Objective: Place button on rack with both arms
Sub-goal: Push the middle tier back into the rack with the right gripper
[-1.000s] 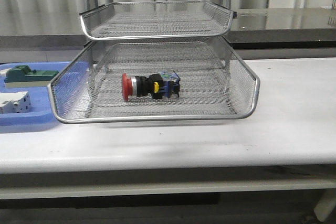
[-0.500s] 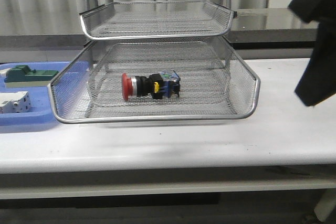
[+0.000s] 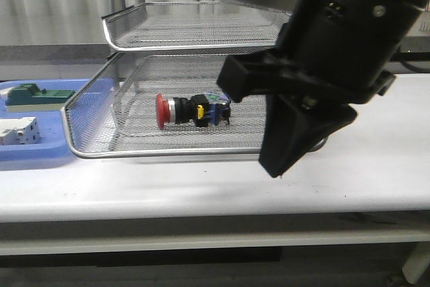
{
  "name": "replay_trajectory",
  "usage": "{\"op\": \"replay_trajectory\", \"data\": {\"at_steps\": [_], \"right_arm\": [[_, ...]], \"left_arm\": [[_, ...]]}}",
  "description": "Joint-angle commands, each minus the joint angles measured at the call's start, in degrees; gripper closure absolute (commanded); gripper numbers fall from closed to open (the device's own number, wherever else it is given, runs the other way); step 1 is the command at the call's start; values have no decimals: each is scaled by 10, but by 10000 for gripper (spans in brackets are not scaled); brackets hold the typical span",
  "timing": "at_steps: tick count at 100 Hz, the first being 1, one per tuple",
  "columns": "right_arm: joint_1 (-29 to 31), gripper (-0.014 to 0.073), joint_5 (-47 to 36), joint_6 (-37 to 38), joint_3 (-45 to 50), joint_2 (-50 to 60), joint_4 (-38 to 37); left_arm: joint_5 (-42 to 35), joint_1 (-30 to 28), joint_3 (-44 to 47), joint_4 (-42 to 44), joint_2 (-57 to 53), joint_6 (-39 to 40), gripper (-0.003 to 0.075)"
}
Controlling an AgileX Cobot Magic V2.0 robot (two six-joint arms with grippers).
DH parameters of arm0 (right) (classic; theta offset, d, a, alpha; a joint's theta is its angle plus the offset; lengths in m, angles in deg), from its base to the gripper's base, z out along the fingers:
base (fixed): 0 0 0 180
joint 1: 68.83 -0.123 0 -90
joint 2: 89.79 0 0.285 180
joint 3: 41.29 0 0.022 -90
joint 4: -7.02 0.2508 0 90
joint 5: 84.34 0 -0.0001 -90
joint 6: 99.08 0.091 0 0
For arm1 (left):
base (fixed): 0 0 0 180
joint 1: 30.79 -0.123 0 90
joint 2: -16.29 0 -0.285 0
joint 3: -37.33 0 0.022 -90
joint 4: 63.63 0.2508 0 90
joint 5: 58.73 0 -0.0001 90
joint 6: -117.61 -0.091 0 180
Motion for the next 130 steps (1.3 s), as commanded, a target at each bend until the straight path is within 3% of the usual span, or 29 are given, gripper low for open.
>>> {"op": "replay_trajectory", "data": {"at_steps": [1,31,85,130], "right_arm": [[-17,660,-19,-8,-34,-7,-20],[-60,660,-30,-8,-90,-83,-74],[-61,660,-76,-9,-112,-120,-189],[-9,660,-129,-9,-156,-142,-229]], "left_arm": [[-47,-1,-16,-7,2,5,716],[-47,-1,-16,-7,2,5,716],[-47,-1,-16,-7,2,5,716],[-47,-1,-16,-7,2,5,716]]}}
